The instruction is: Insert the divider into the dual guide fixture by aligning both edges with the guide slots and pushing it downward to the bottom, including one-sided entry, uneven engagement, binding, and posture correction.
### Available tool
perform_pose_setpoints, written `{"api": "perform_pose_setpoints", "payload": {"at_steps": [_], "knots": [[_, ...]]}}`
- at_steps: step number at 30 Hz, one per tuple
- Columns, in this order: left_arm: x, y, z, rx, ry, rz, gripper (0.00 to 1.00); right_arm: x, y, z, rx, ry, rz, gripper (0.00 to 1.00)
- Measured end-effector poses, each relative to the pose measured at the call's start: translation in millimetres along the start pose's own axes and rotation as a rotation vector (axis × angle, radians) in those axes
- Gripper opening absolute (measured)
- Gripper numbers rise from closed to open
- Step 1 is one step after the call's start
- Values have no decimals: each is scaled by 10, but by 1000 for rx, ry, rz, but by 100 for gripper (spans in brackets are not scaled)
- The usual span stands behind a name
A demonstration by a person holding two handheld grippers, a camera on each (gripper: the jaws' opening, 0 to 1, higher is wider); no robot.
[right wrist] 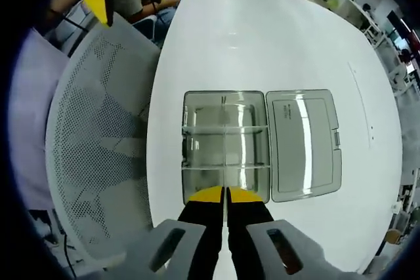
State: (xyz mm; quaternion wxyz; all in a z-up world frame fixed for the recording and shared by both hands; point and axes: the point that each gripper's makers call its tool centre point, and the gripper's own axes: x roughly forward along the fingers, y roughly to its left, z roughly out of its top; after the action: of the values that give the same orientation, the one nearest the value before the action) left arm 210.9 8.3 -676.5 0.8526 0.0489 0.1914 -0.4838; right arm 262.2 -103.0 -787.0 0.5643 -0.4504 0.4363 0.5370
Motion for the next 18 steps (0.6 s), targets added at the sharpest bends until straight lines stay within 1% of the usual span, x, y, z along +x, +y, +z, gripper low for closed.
{"api": "perform_pose_setpoints", "payload": {"at_steps": [9, 13, 18], "knots": [[-8, 17, -23, -11, -7, 9, 20, 35, -6, -36, 9, 8, 11, 0], [-15, 20, -37, -18, -12, 13, 20, 80, -8, -45, -9, 28, 14, 0], [-42, 42, -47, -25, -16, 21, 20, 119, -18, -66, -26, 38, 16, 0]]}}
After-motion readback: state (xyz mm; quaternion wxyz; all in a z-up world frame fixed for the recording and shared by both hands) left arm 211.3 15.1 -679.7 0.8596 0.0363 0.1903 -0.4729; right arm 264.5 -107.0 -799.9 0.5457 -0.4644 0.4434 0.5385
